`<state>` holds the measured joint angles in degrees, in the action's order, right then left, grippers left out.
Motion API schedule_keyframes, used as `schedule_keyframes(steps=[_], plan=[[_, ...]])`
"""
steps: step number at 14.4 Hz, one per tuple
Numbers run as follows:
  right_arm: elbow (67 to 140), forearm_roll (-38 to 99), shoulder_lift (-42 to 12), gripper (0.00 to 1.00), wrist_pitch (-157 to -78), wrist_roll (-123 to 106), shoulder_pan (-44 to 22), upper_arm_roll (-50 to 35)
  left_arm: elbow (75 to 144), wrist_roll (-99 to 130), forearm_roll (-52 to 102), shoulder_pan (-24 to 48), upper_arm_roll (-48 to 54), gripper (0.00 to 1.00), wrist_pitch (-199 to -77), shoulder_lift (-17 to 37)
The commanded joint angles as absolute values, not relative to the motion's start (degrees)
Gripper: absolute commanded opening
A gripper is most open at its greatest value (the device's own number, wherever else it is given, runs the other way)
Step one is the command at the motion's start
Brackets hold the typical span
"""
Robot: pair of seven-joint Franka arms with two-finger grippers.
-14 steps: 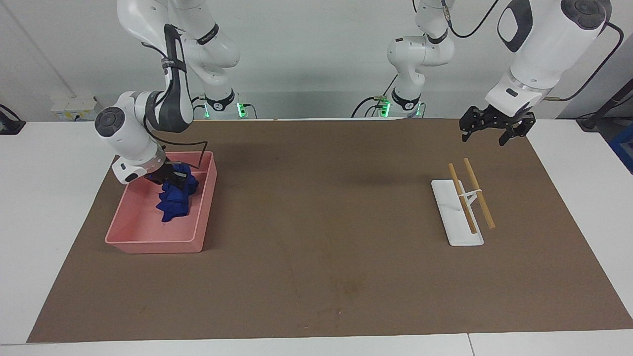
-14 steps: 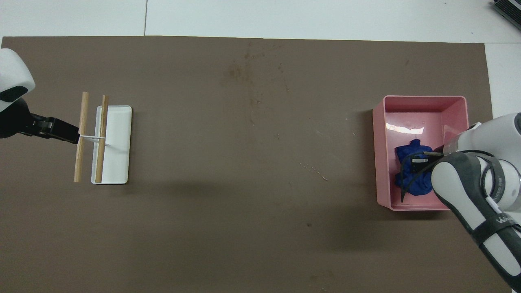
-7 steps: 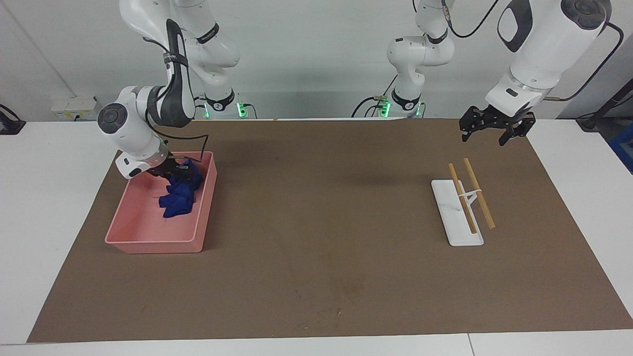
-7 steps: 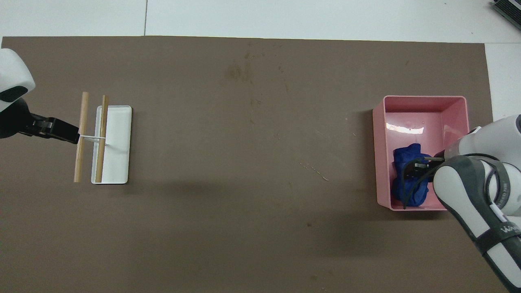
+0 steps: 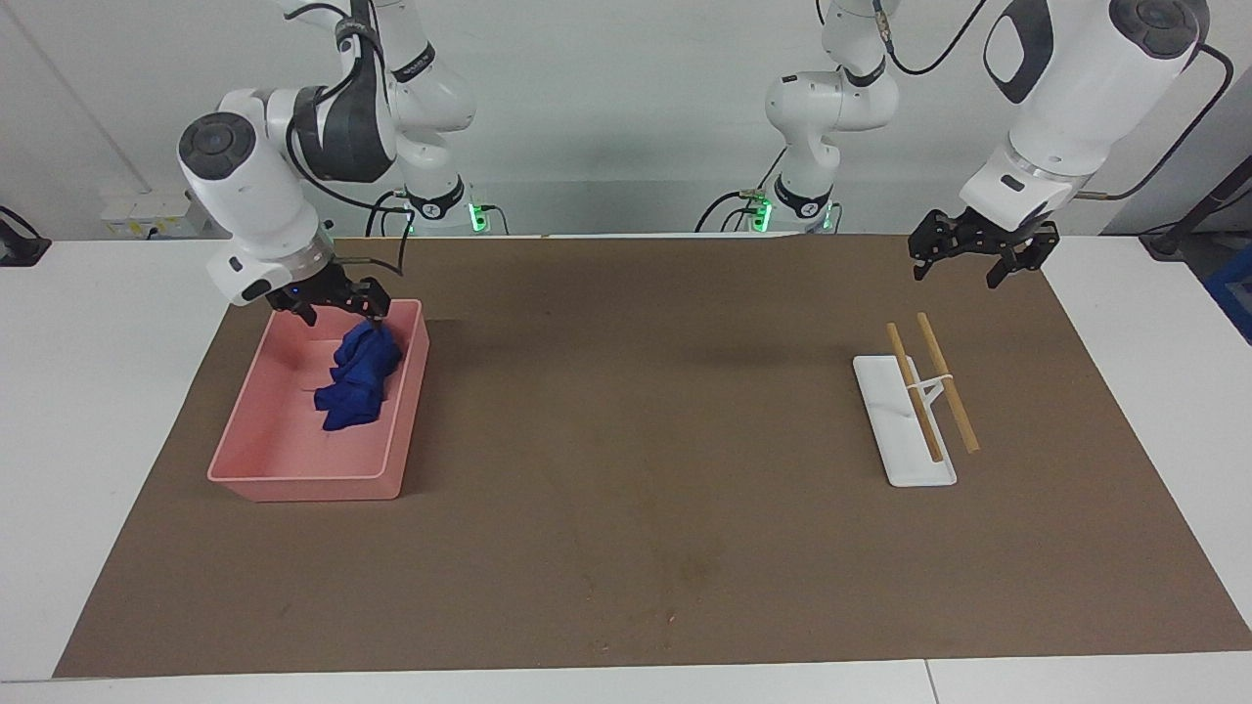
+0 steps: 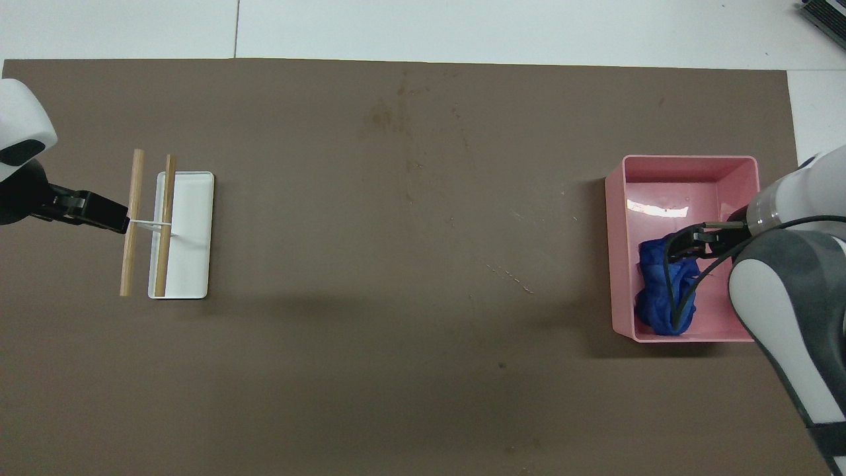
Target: Wipe water with towel using both arms
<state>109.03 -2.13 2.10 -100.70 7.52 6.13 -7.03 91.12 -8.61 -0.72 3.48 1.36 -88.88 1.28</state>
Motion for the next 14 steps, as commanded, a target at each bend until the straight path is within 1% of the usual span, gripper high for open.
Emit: schedule_keyframes(steps=[1, 3, 5, 9, 11, 14], plan=[[100.66, -3.69, 0.35, 0.99, -96.60, 12.73, 3.97, -7.38, 91.41, -8.97, -1.76, 3.52, 1.23, 1.00, -88.86, 0.70], [95.12, -2.90, -0.44, 0.99, -93.53, 15.72, 3.34, -7.38, 91.41, -8.96, -1.76, 3.52, 1.23, 1.00, -88.86, 0.70], [91.51, -2.72, -0.53, 0.99, -92.55, 15.82, 3.51, -7.38, 91.41, -8.96, -1.76, 3.52, 1.23, 1.00, -88.86, 0.70], [91.32, -2.37, 2.19, 1.00, -91.50, 14.60, 4.39, -6.51, 91.41, -9.05, -1.76, 3.52, 1.23, 1.00, -88.86, 0.70], [88.26, -2.37, 2.11, 1.00, -87.04, 14.06, 4.48, -6.59, 91.41, -9.05, -1.76, 3.52, 1.23, 1.00, -88.86, 0.70], [88.50, -1.85, 2.55, 1.00, -83.24, 13.89, 4.22, -6.59, 91.41, -9.05, -1.76, 3.52, 1.23, 1.00, -88.86, 0.70]])
